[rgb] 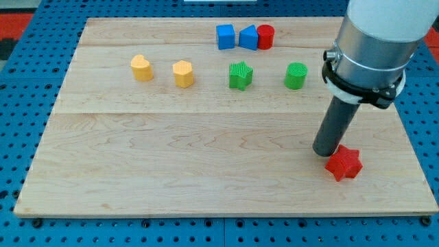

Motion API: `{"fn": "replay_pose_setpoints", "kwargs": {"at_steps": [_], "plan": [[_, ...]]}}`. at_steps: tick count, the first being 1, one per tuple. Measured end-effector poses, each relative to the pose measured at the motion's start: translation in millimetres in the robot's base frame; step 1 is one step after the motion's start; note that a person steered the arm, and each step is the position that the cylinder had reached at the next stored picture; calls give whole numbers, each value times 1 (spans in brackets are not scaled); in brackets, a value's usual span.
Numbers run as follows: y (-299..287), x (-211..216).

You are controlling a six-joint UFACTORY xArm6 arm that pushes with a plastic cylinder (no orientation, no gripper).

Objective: Push red circle closer to red star

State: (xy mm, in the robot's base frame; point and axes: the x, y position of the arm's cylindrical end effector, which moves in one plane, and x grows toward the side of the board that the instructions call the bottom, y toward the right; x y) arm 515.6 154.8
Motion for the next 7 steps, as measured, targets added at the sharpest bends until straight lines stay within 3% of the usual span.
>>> {"fn": "replay_pose_setpoints", "kwargs": {"at_steps": [2,4,5,7], "plan": [[72,-175],[-21,-306],[-75,-308],[-74,-204]]}}
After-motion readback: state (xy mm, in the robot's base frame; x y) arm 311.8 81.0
